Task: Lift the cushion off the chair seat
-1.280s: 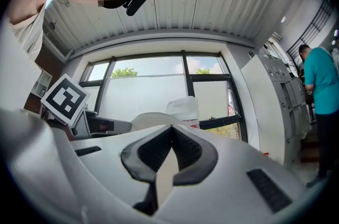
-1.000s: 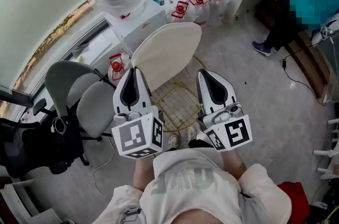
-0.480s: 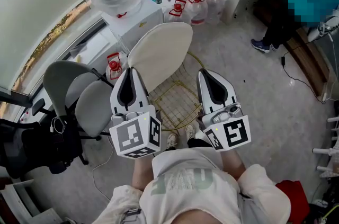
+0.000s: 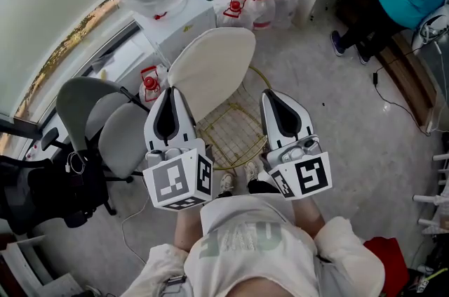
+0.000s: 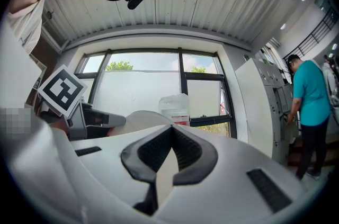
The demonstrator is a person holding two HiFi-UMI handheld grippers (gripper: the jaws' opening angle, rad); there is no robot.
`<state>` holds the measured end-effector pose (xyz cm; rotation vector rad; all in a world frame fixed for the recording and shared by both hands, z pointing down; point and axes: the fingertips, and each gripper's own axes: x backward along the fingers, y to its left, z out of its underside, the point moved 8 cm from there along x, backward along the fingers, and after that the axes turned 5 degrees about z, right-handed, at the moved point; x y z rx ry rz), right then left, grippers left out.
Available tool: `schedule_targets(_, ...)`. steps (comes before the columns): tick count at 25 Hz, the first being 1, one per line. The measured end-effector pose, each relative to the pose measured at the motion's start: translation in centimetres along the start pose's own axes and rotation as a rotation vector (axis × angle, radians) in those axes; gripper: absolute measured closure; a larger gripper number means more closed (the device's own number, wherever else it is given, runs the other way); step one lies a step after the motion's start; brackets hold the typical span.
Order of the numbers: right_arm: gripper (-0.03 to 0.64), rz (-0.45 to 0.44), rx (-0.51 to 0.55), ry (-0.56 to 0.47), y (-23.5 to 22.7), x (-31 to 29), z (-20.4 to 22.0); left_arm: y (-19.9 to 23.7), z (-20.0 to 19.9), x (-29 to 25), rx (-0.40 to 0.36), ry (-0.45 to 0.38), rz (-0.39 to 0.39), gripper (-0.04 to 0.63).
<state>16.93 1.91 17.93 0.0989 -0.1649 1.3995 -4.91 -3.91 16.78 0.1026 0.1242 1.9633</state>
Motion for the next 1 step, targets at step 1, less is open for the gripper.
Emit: schedule_targets(1, 0.6, 0.0, 0.002, 0.0, 0.02, 0.03, 0.01, -0.02, -0.01, 0.02, 0.0, 0.0, 0.002, 0.568)
